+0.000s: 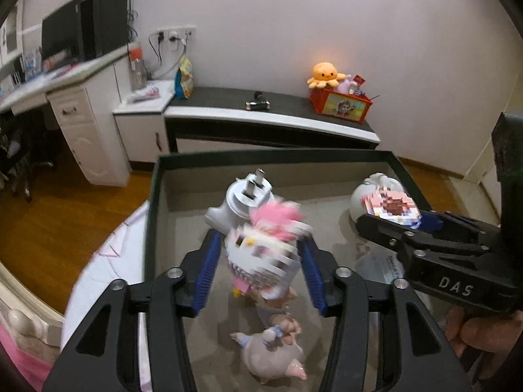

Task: Organize rigid objects
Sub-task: 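Carry both block figures over the pink box and open both grippers, then move both open tools back toward the items on the bed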

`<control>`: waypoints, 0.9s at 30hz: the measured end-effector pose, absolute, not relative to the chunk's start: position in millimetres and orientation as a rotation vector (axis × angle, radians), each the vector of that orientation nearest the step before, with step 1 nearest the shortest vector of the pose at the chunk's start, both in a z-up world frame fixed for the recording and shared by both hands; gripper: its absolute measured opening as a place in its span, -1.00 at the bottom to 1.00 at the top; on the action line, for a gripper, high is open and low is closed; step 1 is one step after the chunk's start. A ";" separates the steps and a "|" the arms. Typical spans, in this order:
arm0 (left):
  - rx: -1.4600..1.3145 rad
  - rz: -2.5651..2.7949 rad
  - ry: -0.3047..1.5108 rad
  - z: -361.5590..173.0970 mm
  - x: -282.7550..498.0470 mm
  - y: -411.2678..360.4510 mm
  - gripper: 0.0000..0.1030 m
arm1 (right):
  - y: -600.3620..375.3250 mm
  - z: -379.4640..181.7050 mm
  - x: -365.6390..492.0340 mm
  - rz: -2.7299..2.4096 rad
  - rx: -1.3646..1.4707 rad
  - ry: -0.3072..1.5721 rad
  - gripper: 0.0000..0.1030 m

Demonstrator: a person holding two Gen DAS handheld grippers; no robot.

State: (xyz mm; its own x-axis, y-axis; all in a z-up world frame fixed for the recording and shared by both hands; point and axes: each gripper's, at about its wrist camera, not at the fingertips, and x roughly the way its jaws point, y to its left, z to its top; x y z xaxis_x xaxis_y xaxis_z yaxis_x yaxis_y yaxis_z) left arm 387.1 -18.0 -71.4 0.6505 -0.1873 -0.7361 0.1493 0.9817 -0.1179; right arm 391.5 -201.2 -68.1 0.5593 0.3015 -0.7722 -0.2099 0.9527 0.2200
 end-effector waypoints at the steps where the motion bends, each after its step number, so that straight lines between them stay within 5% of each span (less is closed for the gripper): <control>1: -0.036 -0.175 0.836 -69.9 386.0 -18.0 0.52 | -202.2 -66.0 390.5 0.299 0.106 0.924 0.48; 3: -0.046 -0.158 0.822 -66.7 382.7 -13.4 0.68 | -204.0 -60.3 388.8 0.260 0.094 0.910 0.64; 10: -0.075 -0.141 0.770 -47.5 353.0 1.8 0.95 | -221.1 -46.9 364.0 0.190 0.149 0.880 0.67; 15: -0.087 -0.131 0.723 -27.6 321.3 10.1 0.99 | -226.4 -31.0 337.1 0.162 0.190 0.833 0.69; 17: -0.086 -0.131 0.704 -20.0 306.3 12.5 0.99 | -225.4 -23.9 322.9 0.160 0.196 0.812 0.99; 27: -0.070 -0.119 0.638 6.3 239.9 17.0 0.99 | -213.2 7.6 255.0 0.185 0.174 0.718 1.00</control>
State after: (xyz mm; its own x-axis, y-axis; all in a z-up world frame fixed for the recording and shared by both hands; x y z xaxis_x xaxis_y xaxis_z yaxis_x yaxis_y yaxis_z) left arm 239.9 17.0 6.3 0.7970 -0.1321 -0.5894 0.0892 0.9908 -0.1015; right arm 255.0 -213.2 7.6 0.7381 0.2274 -0.6352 -0.1087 0.9693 0.2207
